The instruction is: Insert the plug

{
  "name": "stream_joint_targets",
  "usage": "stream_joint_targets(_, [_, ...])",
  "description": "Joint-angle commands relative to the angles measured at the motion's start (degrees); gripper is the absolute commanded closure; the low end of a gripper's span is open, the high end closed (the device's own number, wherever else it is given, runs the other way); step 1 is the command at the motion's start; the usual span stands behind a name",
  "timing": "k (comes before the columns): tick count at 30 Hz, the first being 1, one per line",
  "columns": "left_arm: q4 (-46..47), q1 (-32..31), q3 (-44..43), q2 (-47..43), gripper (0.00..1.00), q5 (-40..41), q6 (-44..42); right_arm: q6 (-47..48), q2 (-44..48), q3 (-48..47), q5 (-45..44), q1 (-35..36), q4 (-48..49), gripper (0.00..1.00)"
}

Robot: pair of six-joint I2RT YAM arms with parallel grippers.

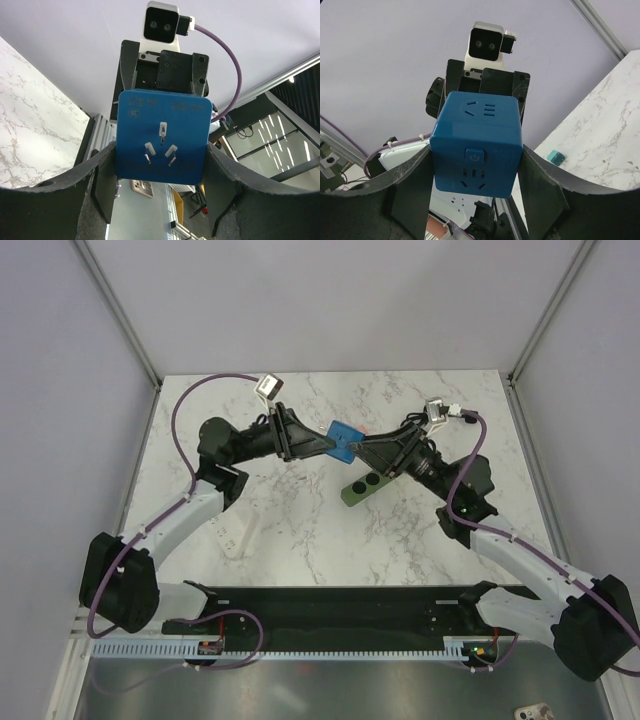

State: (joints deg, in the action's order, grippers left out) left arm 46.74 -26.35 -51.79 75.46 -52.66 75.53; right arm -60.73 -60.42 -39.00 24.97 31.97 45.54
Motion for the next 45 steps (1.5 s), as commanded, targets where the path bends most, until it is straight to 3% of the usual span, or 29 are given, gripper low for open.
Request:
stream_joint_targets(1, [3.6, -0.6, -2.0, 1.3, 0.98, -0.4, 1.5, -1.4, -1.5, -0.9, 3.0, 0.9, 5.3, 0.62])
stream_joint_targets(2, [3.4, -0.6, -2.3, 1.6, 0.98, -0.8, 1.4, -1.0, -1.6, -1.1, 3.3, 1.0, 5.3, 0.77])
stream_joint_targets(4, [0.5, -0.5, -3.1, 2.1, 0.75, -1.7, 0.8, 0.2, -1.5, -1.2, 3.4, 0.9, 4.7, 0.90])
stream_joint_targets(5, [-0.8, -0.3, -3.1, 2.6, 0.40, -1.8, -0.2, 2.3, -0.7, -1.8, 3.3, 0.9, 2.9, 1.00])
stream_joint_targets(8, [-5.8, 0.9, -3.0, 2.3, 0.13, -1.6, -3.5, 10.3, 2.5, -4.7, 0.9, 0.9, -7.2, 1.00])
stream_joint_targets(11, [-10.9, 2.2, -3.1, 2.1, 0.02, -1.5, -7.7, 16.9, 4.7, -9.1, -2.3, 0.7, -19.2, 1.00])
stream_joint_targets(17, [-22.6, 5.9, -3.3, -0.4, 0.00, -1.4, -16.0, 31.7, 3.5, -19.4, -7.5, -0.8, -42.9, 1.00])
stream_joint_targets(19, [-28.9, 7.6, -4.9, -2.2, 0.00, 0.3, -22.0, 37.6, 1.3, -23.5, -9.8, -1.2, -53.1, 1.00])
stream_joint_targets(20, [-38.0, 8.1, -6.0, -2.9, 0.00, 1.8, -24.9, 39.5, 0.0, -25.4, -11.2, -1.6, -57.0, 1.00])
stream_joint_targets(21, [-43.5, 8.4, -7.6, -3.3, 0.00, 6.6, -28.2, 41.3, -1.7, -27.3, -13.3, -1.7, -60.7, 1.00])
stream_joint_targets(22, [-55.4, 8.2, -11.5, -3.7, 0.00, 10.1, -35.5, 45.0, -5.5, -31.1, -13.7, -1.8, -67.4, 1.00])
stream_joint_targets(24, [-63.5, 8.2, -16.4, -3.7, 0.00, 21.0, -40.7, 47.9, -9.6, -34.6, -14.6, -1.6, -73.2, 1.00])
stream_joint_targets(27, [-71.2, 8.2, -17.5, -4.0, 0.00, 30.1, -47.1, 51.5, -16.8, -40.1, -19.5, -1.6, -82.2, 1.00])
stream_joint_targets(33, [-71.1, 8.3, -12.6, -7.4, 0.00, 39.3, -49.6, 56.6, -27.4, -43.3, -26.2, -1.6, -87.7, 1.00])
stream_joint_targets(42, [-70.6, 8.6, -11.1, -10.2, 0.00, 40.6, -48.2, 60.2, -43.4, -50.1, -26.6, -1.6, -93.0, 1.00])
stream_joint_targets(45, [-70.4, 8.6, -11.2, -9.4, 0.00, 39.4, -48.0, 62.1, -44.8, -51.9, -27.0, -1.7, -94.2, 1.00])
